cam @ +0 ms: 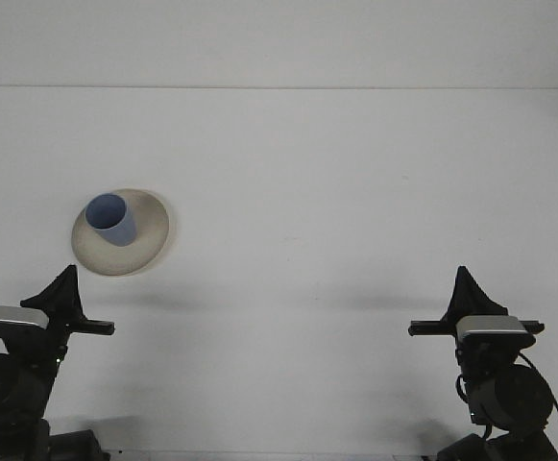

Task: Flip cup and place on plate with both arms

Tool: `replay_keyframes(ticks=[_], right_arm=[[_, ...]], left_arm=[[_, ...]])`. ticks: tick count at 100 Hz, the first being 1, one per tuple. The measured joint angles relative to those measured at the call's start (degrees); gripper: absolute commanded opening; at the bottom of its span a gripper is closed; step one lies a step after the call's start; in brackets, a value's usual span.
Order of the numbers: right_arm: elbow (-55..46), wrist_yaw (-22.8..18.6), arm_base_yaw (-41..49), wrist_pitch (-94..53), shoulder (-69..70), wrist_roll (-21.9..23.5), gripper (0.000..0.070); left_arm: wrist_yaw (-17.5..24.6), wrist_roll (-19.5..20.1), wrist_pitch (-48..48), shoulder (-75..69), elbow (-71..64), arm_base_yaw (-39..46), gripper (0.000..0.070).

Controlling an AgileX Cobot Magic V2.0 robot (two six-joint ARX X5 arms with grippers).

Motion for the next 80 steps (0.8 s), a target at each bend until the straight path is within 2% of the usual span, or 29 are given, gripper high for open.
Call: replay_keyframes(ticks=[44, 51, 63, 80], right_arm=[[0.00, 0.00, 0.00, 0.00, 0.00, 0.00, 0.0004], [0.00, 0.00, 0.00, 0.00, 0.00, 0.00, 0.0004], [0.00, 0.00, 0.00, 0.02, 0.00, 0.00, 0.0004], [0.00, 0.00, 0.00, 0.02, 0.00, 0.00, 0.0004]], left_arm=[[-0.33, -0.02, -0.46, -0.79, -0.04, -0.87, 0.0012], [-3.48, 0.00, -0.31, -1.57, -0.37, -3.15, 0.0012], [-11.67, 0.11, 1.25, -2.99, -3.87, -7.69, 0.0012], [-12.63, -0.24, 7.06, -8.37, -14.32, -8.90, 0.0012]])
